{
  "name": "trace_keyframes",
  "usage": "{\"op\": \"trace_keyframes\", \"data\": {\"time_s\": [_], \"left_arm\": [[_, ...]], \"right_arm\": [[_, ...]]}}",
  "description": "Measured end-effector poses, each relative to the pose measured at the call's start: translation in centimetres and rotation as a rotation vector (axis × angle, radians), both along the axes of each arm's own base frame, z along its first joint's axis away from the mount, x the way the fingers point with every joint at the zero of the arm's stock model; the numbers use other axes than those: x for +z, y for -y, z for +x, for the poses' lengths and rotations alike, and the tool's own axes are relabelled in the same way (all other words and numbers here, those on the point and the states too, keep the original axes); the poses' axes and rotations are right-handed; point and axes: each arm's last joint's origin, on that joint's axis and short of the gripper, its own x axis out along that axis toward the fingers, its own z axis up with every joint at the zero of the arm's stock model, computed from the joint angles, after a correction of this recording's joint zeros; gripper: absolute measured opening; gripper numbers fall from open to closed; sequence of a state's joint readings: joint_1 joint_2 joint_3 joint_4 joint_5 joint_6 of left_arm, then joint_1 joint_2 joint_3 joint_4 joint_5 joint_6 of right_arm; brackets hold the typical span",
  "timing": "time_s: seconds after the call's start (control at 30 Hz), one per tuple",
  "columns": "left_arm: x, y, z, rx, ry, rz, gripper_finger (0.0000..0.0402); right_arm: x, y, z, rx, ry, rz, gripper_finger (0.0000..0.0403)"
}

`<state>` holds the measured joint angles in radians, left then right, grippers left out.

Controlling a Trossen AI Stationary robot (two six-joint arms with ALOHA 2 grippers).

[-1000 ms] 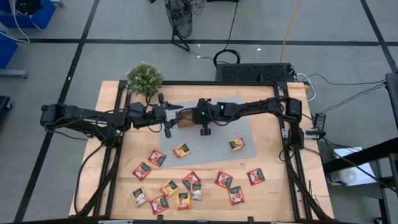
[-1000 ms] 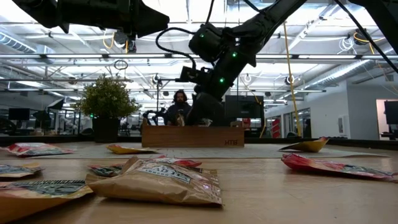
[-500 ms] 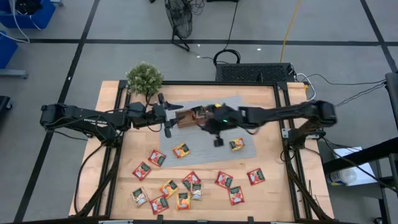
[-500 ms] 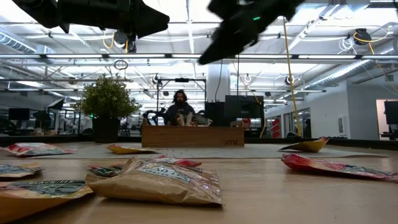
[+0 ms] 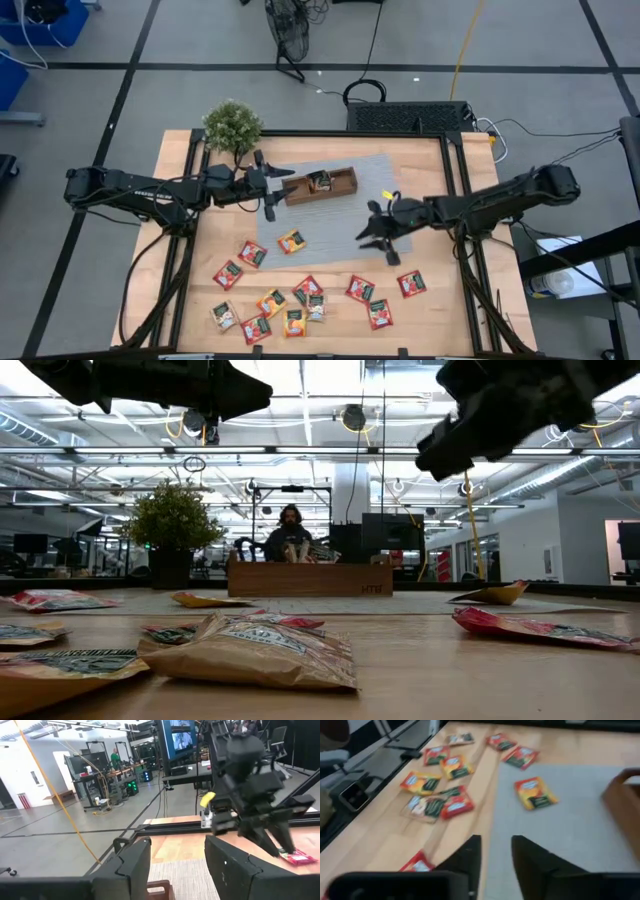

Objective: Pick & Place Tea
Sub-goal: Put the brown tea bag into the middle section of the wooden organizer

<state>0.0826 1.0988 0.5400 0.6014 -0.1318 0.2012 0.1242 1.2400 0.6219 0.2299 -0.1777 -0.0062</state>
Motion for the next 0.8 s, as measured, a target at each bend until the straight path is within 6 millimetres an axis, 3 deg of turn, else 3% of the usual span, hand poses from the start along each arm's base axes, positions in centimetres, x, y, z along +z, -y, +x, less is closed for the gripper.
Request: {"op": "trace_keyframes", "data": {"time_s": [0.17, 0.33, 0.47, 0.63, 0.7, 0.8], "left_arm": [[0.0, 0.0, 0.0, 0.000, -0.001, 0.003, 0.0197], [-0.1, 0.1, 0.0, -0.027, 0.006, -0.085, 0.0204], [-2.2, 1.4, 0.0, -0.203, -0.287, -0.278, 0.0192], [-4.0, 5.4, -0.8, -0.134, -0.665, -0.432, 0.0166], [-4.4, 8.1, -1.0, -0.213, -0.711, -0.484, 0.0155], [-2.8, 12.7, -0.8, -0.349, -0.678, -0.542, 0.0143]], "right_arm": [[-1.5, -2.5, 1.0, 0.054, 0.014, -0.026, 0.0164], [-2.3, -4.0, 1.5, 0.108, 0.023, -0.027, 0.0186], [-2.5, -4.6, 1.3, 0.122, 0.009, -0.015, 0.0182], [-2.4, -5.4, 1.1, 0.152, 0.009, -0.014, 0.0169], [-2.4, -5.6, 1.0, 0.174, 0.022, -0.042, 0.0165], [-2.4, -5.7, 1.0, 0.194, 0.033, -0.069, 0.0160]]}}
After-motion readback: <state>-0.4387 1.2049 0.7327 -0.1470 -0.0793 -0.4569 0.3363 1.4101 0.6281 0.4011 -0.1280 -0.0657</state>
